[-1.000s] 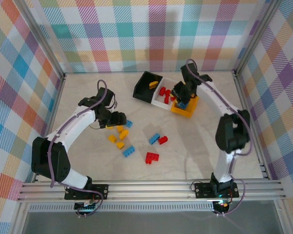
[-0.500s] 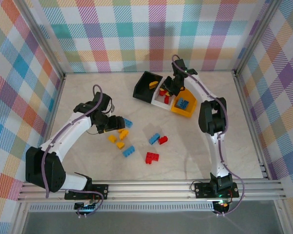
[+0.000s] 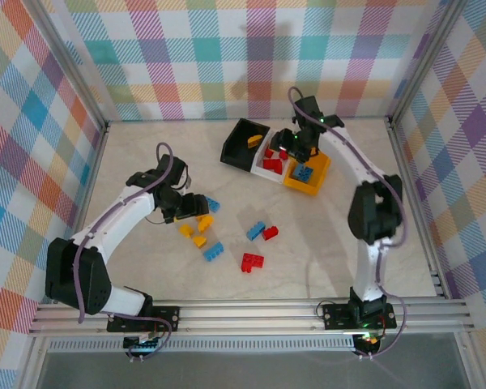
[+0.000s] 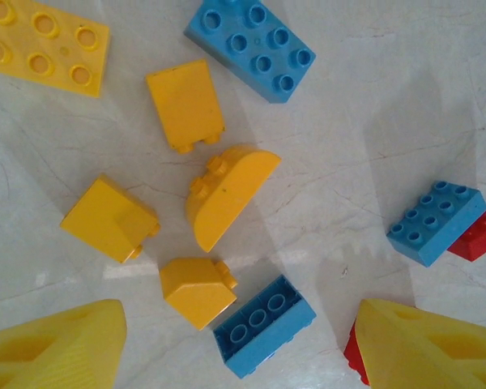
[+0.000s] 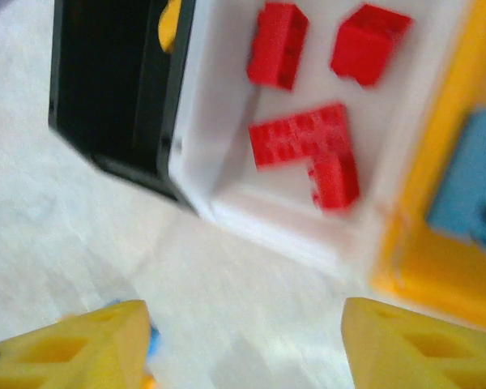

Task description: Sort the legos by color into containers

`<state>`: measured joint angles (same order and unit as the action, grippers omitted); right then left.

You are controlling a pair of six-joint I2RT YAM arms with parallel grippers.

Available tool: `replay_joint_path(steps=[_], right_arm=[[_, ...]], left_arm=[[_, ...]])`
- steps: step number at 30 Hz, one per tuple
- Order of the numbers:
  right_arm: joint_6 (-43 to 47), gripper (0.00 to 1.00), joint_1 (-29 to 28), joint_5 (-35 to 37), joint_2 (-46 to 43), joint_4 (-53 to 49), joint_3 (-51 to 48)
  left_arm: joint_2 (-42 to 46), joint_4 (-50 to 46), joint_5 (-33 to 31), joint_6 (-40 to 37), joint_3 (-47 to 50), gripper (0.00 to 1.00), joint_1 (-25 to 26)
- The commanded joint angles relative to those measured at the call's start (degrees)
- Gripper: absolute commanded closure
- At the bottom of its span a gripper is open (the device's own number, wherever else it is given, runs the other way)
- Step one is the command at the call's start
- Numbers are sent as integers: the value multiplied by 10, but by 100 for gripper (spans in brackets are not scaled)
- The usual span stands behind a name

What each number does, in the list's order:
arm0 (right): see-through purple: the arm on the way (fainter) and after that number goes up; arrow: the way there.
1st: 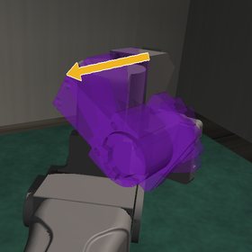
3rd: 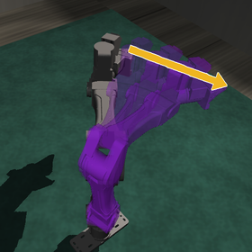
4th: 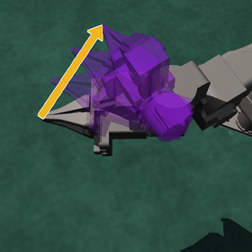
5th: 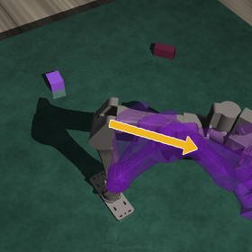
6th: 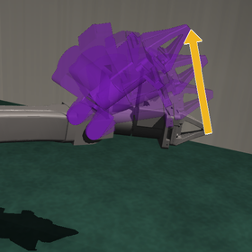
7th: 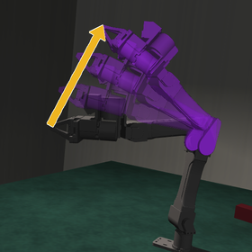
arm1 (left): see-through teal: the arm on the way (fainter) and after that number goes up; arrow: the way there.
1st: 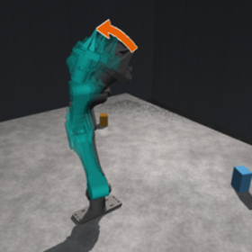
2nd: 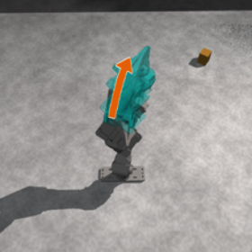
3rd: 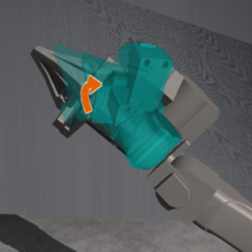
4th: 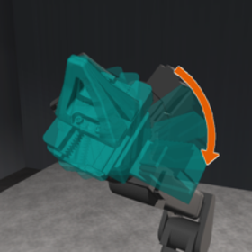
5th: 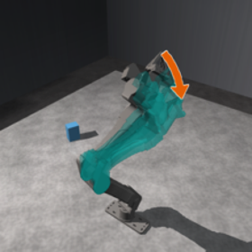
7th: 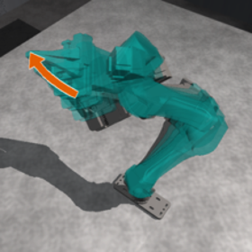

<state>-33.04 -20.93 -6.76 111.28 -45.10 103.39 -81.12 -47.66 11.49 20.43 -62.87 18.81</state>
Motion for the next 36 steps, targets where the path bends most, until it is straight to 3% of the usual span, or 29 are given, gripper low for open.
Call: replay_joint_path(steps=[1,5,7,11,15,21,26,36], right_arm=[[27,0,-36,60,-147,44,-140],[-90,0,-14,-12,-279,164,-363],[-147,0,-3,-58,-304,163,-416],[-151,0,-23,-161,-279,96,-430],[-153,0,-75,-130,-272,61,-442],[-213,19,-122,-108,-205,-6,-403],[-280,35,-155,-122,-161,12,-390],[-366,46,-181,-129,-53,42,-316]], left_arm=[[-4,18,6,9,-7,25,-4],[-3,25,7,7,-2,25,-4],[-2,23,8,4,-1,25,-4],[7,18,9,-3,5,25,-4],[21,13,5,-7,18,25,-4],[52,10,-4,-2,45,25,-4],[81,5,-20,3,66,25,-4],[116,-3,-31,10,94,25,-4]])
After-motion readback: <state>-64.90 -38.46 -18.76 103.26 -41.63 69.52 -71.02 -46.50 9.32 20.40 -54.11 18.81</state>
